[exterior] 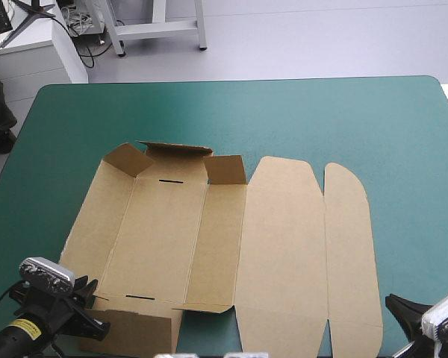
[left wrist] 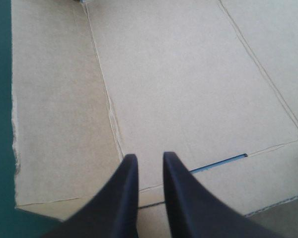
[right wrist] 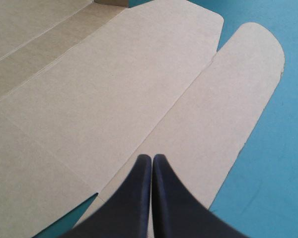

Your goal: Fold the box

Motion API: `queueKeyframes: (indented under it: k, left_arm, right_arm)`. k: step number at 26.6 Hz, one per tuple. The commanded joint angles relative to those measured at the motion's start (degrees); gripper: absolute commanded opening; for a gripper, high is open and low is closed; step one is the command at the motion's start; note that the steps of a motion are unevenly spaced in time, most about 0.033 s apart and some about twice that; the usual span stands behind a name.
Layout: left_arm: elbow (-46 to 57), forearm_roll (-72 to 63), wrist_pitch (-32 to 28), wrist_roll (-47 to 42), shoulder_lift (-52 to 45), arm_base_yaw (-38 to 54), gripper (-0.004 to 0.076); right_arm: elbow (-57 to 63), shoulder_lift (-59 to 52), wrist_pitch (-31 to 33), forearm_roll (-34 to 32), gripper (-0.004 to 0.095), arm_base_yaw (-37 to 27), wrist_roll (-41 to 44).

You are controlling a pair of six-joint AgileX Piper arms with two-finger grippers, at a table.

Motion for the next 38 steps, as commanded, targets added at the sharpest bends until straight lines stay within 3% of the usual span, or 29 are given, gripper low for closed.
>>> queueKeyframes:
  k: [1,4,7,15,19,23,33,38]
  left_arm:
    - [-1.55,-0.84,-3.28,-0.78,0.51,-0.14,0.0319]
    - [-1.55,-0.73,-4.05,-1.18,0.51,-0.14,0.0505]
    - [-1.55,-2.49,-4.65,-1.18,0.51,-0.14,0.0566]
    - [-2.95,-2.66,-6.68,-0.25,0.51,-0.14,0.0533]
    - [-13.43,5.11,-5.16,-0.96,2.55,-0.14,0.0527]
    - [-25.45,18.01,1.43,-9.74,13.64,-0.14,0.0527]
    - [-34.97,16.48,1.14,-11.23,35.39,-0.04,0.0522]
    - [-36.18,16.51,1.43,-11.38,42.28,1.82,0.0468]
  right_arm:
    - [-1.17,1.75,-5.50,-0.12,-0.0005,-0.56,-1.04]
    - [-1.07,1.83,-5.47,0.10,-0.0005,-0.56,-2.12]
    - [-1.07,1.83,-5.47,0.10,-0.0005,-0.56,-2.12]
    - [-1.07,1.83,-5.47,0.10,-0.0005,-0.56,-2.12]
    - [-1.07,1.83,-5.47,0.10,-0.0005,-0.56,-2.22]
    - [-1.07,1.83,-5.47,0.10,-0.0005,-0.56,-2.11]
    - [-1.07,1.83,-5.47,0.10,-0.0005,-0.56,-2.11]
    - [-1.07,1.83,-5.37,0.10,-0.0005,-0.56,-2.11]
